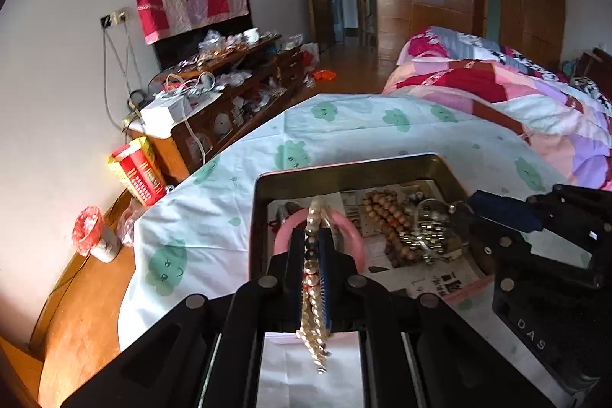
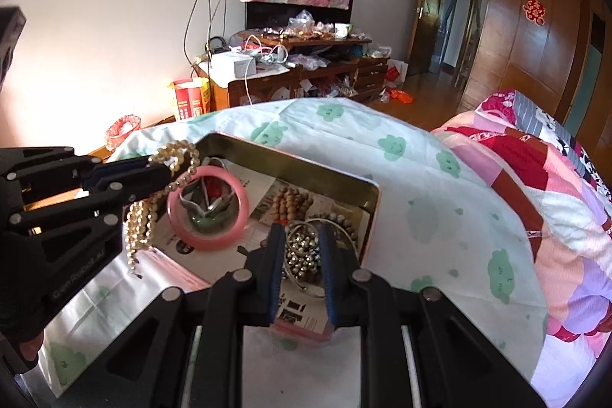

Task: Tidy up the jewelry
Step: 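Carry the pearl necklace and ring over the tin with both tools, then open both tools to drop the pearls and ring into the tin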

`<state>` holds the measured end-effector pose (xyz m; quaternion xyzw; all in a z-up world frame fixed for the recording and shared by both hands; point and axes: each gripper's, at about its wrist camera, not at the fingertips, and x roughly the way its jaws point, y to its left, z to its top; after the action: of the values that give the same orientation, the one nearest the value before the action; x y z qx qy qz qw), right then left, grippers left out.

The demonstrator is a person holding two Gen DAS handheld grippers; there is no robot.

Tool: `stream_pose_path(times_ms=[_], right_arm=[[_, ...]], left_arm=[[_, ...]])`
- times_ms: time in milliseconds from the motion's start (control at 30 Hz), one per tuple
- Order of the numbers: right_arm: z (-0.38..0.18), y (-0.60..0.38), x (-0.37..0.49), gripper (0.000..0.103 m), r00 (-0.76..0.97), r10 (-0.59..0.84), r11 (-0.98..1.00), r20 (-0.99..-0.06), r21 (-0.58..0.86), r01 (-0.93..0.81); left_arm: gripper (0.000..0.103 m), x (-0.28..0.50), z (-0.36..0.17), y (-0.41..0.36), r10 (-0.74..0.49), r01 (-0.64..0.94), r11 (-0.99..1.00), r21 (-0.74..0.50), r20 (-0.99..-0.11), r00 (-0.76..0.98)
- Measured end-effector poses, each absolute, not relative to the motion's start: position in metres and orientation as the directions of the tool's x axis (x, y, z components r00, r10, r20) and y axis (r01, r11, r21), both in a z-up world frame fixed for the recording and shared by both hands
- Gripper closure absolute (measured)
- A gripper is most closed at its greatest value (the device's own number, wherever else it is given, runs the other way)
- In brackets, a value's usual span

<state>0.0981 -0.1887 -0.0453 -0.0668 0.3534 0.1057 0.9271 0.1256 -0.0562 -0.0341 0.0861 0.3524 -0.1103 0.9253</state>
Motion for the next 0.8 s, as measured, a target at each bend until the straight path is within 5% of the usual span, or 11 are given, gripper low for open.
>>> stream_pose_path(times_ms=[200, 267, 333, 400, 800], right_arm=[[-0.052, -0.187, 0.101, 0.083, 0.724, 0.133, 0.968, -0.677, -0.067, -0.24], [-0.053, -0.185, 0.102, 0.082, 0.719, 0.132, 0.968, -0.683, -0.069, -0.243], [-0.056, -0.185, 0.104, 0.082, 0.713, 0.128, 0.967, -0.689, -0.072, -0.244], [-0.059, -0.185, 0.106, 0.082, 0.707, 0.131, 0.967, -0.695, -0.068, -0.246], [-0.06, -0.179, 0.103, 0.081, 0.71, 0.129, 0.963, -0.693, -0.082, -0.256]], left_arm=[[0.095, 0.129, -0.033, -0.056, -0.142, 0.267, 0.96, 0.085, -0.674, 0.725], [0.083, 0.131, -0.033, -0.056, -0.128, 0.253, 0.963, 0.089, -0.676, 0.725], [0.043, 0.13, -0.033, -0.055, -0.109, 0.234, 0.967, 0.103, -0.663, 0.741], [0.033, 0.128, -0.031, -0.054, -0.096, 0.22, 0.968, 0.117, -0.641, 0.762], [0.032, 0.135, -0.034, -0.047, -0.065, 0.187, 0.975, 0.115, -0.662, 0.747]])
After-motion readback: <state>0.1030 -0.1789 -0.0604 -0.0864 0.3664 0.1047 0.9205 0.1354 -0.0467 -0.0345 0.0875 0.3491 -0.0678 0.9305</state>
